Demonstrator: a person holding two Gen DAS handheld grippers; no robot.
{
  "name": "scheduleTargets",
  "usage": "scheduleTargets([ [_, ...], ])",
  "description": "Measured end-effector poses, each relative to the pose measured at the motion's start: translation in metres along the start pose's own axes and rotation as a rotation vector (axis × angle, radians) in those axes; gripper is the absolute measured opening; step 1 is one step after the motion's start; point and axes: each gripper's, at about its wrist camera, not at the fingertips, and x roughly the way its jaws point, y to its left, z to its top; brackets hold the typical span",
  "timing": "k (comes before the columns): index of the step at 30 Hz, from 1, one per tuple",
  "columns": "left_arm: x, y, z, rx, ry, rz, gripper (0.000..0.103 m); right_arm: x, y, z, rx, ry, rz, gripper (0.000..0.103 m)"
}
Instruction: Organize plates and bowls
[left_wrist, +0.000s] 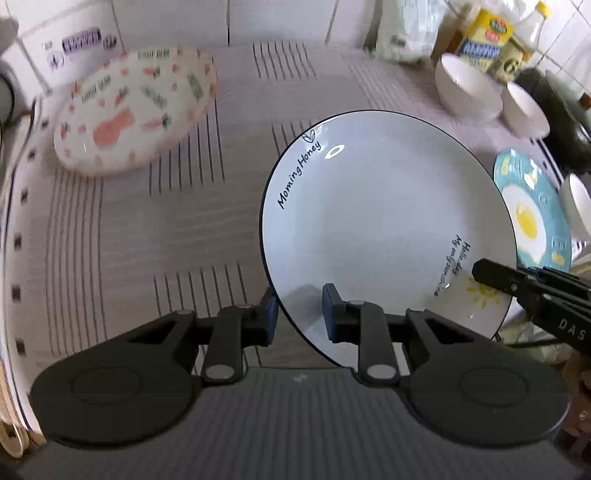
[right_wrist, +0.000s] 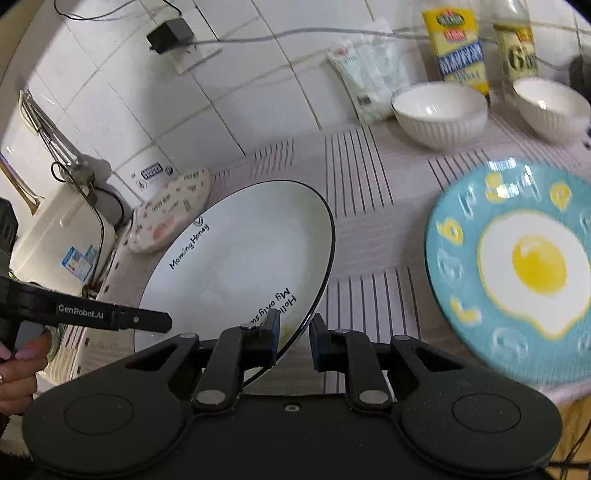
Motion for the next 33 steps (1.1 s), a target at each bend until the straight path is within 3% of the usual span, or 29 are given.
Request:
scheduleTargets([
  [9, 0.007, 0.002, 0.061, 0.039, -0.031, 0.018, 0.023, 0.029, -0.005, 0.057, -0.048, -0.031, -0.012, 0.021],
  [15, 0.037, 0.004, 0.098, 0.055, 0.049, 0.034, 0.024, 0.062, -0.018, 0.074, 0.018, -0.010, -0.044, 0.022],
  [21, 0.060, 0.010, 0.113, 0.075, 0.078, 0.060, 0.024, 0.086, -0.025, 0.078, 0.027, 0.012, -0.060, 0.022],
  [33, 0.087, 0.016, 0.120, -0.010, 0.093, 0.065, 0.026, 0.111, -0.031, 0.090, -0.034, 0.042, -0.122, 0.026],
])
